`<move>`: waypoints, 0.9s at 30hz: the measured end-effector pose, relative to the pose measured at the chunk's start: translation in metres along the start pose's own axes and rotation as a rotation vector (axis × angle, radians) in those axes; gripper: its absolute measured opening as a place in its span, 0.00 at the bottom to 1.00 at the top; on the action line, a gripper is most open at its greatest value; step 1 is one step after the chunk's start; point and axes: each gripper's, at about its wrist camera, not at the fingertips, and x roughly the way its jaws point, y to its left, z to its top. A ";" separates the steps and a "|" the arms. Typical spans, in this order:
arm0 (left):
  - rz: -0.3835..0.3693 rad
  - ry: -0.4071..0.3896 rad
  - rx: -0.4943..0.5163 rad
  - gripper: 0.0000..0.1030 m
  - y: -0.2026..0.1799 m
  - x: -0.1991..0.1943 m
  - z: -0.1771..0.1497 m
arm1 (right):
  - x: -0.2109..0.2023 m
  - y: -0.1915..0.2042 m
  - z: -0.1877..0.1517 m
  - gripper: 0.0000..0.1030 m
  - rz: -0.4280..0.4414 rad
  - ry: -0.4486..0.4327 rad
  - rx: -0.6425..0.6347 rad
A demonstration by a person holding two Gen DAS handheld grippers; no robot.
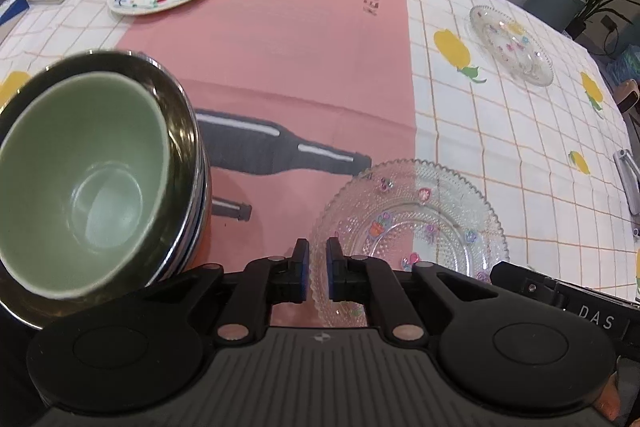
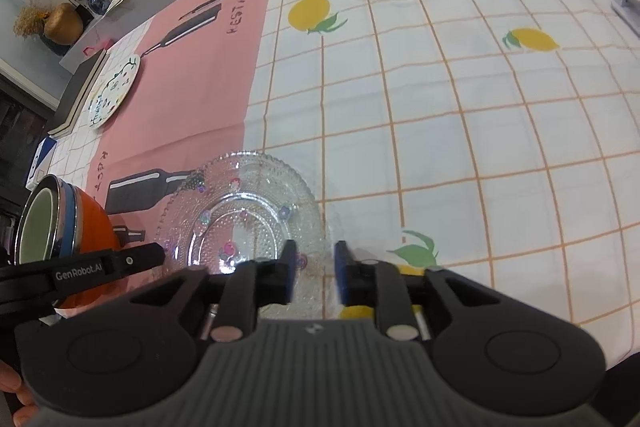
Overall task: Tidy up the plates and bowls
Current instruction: 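Lower the glass plate onto the table and open both grippers, then move both grippers to the second clear glass plate and close on its rim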
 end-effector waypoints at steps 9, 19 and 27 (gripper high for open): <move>-0.077 -0.055 0.054 0.27 -0.012 -0.025 0.011 | -0.018 0.008 0.014 0.34 -0.019 -0.047 -0.046; -0.167 -0.156 0.088 0.37 -0.030 -0.045 0.052 | -0.036 0.021 0.054 0.41 -0.045 -0.122 -0.112; -0.270 -0.205 0.057 0.38 -0.045 -0.037 0.096 | -0.034 0.013 0.102 0.42 -0.088 -0.175 -0.105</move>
